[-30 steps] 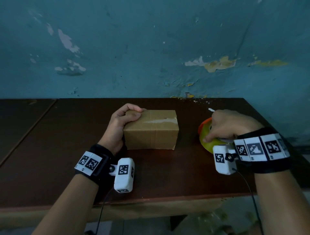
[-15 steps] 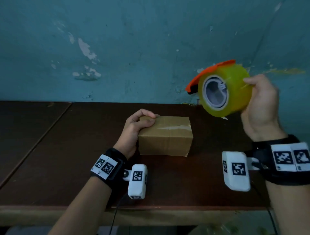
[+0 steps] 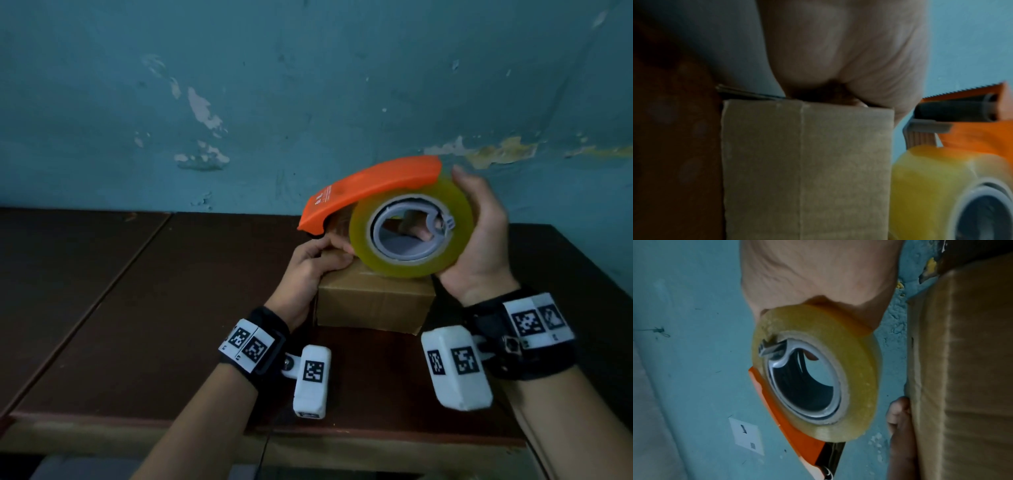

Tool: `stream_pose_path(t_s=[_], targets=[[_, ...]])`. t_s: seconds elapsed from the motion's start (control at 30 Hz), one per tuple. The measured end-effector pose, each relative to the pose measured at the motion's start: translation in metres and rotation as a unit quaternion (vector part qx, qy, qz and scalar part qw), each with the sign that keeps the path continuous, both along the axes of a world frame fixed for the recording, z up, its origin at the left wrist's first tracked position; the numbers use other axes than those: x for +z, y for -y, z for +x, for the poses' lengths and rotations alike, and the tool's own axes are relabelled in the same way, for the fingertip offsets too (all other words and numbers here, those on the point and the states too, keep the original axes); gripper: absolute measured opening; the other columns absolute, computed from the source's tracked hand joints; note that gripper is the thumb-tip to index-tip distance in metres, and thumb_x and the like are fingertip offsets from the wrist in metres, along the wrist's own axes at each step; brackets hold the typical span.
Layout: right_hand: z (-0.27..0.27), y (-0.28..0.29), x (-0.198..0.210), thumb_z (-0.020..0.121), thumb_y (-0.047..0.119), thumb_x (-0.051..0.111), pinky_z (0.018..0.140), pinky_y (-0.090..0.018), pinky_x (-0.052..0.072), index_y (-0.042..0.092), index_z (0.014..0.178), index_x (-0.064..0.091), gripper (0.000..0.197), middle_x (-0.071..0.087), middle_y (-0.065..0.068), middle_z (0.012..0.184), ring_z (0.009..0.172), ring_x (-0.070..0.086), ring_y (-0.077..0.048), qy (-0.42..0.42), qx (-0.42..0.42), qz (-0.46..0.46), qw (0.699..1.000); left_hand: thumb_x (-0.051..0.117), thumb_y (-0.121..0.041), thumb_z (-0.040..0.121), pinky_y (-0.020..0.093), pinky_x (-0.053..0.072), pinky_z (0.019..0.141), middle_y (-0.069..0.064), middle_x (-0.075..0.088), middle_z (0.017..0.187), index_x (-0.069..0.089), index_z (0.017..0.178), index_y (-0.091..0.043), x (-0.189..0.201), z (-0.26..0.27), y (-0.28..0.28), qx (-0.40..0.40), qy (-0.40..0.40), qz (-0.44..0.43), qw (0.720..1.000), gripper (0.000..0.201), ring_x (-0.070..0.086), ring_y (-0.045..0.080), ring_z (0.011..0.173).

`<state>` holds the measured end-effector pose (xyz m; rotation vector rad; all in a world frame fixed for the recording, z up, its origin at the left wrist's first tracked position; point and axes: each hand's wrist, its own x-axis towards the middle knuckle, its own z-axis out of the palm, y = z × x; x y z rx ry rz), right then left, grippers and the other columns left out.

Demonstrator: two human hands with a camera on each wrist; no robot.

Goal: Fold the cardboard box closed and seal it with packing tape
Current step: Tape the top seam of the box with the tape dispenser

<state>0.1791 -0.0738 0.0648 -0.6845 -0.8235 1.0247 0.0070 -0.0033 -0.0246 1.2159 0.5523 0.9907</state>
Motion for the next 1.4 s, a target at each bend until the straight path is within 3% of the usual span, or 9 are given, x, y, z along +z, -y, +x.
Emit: stream_pose_path(t_s=[0.13,0.3,0.4,0.6,0.77,1.0,1.13,1.23,1.4], targets=[[0.004,-0.008,-0.014,0.103,0.035,0.046,0.074,-0.031,0.058,0.017,0.074,0.063,0.038,0.066,0.002,0.065,0.071,0.067,-0.016,0.0,-0.004,-0.032,0.999,0.058,0.004,0.091,0.049,0.05,0.101,0.031,0.066,0.117,0.057,0.117,0.019,0.001,-0.001,0.001,0.015,0.004,-0.021,1.0,0.029,0.063,0.039,0.108],[0.002,-0.01,-0.021,0.104,0.033,0.043,0.065,-0.028,0.059,0.018,0.075,0.064,0.039,0.066,0.002,0.066,0.07,0.069,-0.014,-0.015,-0.009,-0.04,0.999,0.047,-0.025,0.101,0.05,0.043,0.105,0.018,0.073,0.1,0.077,0.09,-0.007,0.005,-0.009,-0.005,0.003,0.088,-0.145,0.985,0.037,0.064,0.034,0.1],[0.004,-0.011,-0.023,0.104,0.033,0.044,0.067,-0.03,0.059,0.018,0.075,0.064,0.038,0.066,0.002,0.066,0.07,0.068,-0.015,-0.006,-0.006,-0.039,0.999,0.046,-0.046,0.103,0.043,0.039,0.094,0.012,0.066,0.088,0.073,0.095,-0.01,0.012,-0.017,-0.008,0.009,0.116,-0.139,0.983,0.045,0.06,0.026,0.085],[0.009,-0.014,-0.028,0.103,0.036,0.045,0.081,-0.039,0.058,0.016,0.087,0.067,0.034,0.067,-0.004,0.08,0.08,0.068,-0.021,0.018,0.004,-0.04,0.999,0.04,-0.012,0.095,0.03,0.043,0.074,0.004,0.059,0.079,0.065,0.076,-0.013,0.025,-0.033,0.0,-0.004,0.071,-0.006,0.997,0.031,0.055,0.013,0.072],[0.009,-0.015,-0.028,0.102,0.035,0.047,0.082,-0.039,0.058,0.015,0.086,0.065,0.032,0.066,-0.004,0.079,0.08,0.067,-0.021,0.014,0.009,-0.038,0.999,0.033,0.009,0.082,0.019,0.053,0.065,0.0,0.068,0.069,0.072,0.065,-0.014,0.031,-0.034,0.007,-0.052,0.075,0.019,0.996,0.049,0.065,0.009,0.065],[0.007,-0.012,-0.027,0.102,0.034,0.047,0.076,-0.035,0.06,0.019,0.077,0.071,0.038,0.069,0.0,0.073,0.076,0.069,-0.018,0.015,0.006,-0.035,0.999,0.055,-0.006,0.073,0.022,0.046,0.066,0.003,0.053,0.071,0.062,0.061,-0.016,0.027,-0.034,-0.001,-0.035,0.055,0.025,0.998,0.018,0.051,0.013,0.067],[0.007,-0.009,-0.025,0.104,0.032,0.043,0.08,-0.037,0.058,0.024,0.068,0.075,0.048,0.07,0.002,0.071,0.075,0.07,-0.016,0.03,0.017,-0.027,0.999,0.059,-0.01,0.074,0.031,0.035,0.07,0.009,0.036,0.076,0.046,0.069,-0.001,0.025,-0.036,-0.006,-0.028,0.035,0.032,0.998,0.016,0.036,0.02,0.07],[0.008,-0.009,-0.026,0.104,0.032,0.044,0.08,-0.037,0.059,0.023,0.069,0.074,0.048,0.07,0.002,0.071,0.075,0.07,-0.016,0.026,0.017,-0.031,0.999,0.049,-0.003,0.08,0.025,0.041,0.069,0.007,0.038,0.074,0.04,0.069,0.017,0.022,-0.038,-0.007,-0.027,0.026,0.046,0.998,0.024,0.041,0.017,0.069],[0.009,-0.011,-0.029,0.104,0.033,0.046,0.083,-0.038,0.057,0.023,0.069,0.074,0.047,0.071,0.001,0.071,0.075,0.07,-0.017,0.01,0.02,-0.029,0.999,0.063,-0.011,0.076,0.026,0.044,0.074,0.004,0.049,0.07,0.052,0.062,-0.006,0.02,-0.039,-0.01,-0.031,0.02,0.05,0.998,0.019,0.048,0.014,0.073]])
